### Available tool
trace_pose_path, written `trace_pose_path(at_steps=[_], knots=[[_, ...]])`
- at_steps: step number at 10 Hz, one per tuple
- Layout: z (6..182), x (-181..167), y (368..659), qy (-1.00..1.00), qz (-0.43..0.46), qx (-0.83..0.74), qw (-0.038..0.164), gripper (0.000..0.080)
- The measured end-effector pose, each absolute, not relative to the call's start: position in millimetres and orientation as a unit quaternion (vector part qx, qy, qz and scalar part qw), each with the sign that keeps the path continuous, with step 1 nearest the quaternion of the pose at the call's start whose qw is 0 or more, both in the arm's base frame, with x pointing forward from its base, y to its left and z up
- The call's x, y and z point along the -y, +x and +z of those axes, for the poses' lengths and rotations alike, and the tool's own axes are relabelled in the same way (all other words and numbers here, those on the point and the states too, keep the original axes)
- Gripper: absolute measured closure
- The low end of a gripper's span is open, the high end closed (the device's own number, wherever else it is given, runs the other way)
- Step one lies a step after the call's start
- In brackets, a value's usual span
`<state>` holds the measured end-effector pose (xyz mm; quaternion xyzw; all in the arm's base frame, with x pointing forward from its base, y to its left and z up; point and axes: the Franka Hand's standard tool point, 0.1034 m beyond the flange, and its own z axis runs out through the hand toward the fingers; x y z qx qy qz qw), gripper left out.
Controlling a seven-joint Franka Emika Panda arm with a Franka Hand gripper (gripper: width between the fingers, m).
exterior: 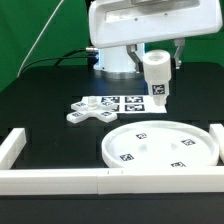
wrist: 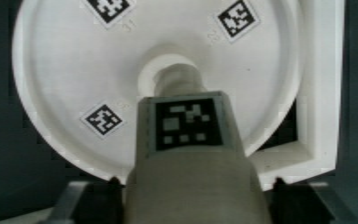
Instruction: Assemble round table
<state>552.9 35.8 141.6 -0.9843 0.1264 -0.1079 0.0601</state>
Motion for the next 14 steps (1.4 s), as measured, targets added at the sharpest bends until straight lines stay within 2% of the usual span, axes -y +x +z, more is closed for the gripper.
trace_pose_path(at_steps=[1, 6, 7, 14], knots=[[140.3, -33, 553, -0.98, -0.144, -0.128, 0.056, 0.0396], [124.4, -39, 561, -0.978, -0.172, -0.11, 0.049, 0.0396], [122.5, -47, 561, -0.978, -0.173, -0.102, 0.049, 0.0396], [115.4, -42, 563, -0.977, -0.189, -0.084, 0.041, 0.0396]])
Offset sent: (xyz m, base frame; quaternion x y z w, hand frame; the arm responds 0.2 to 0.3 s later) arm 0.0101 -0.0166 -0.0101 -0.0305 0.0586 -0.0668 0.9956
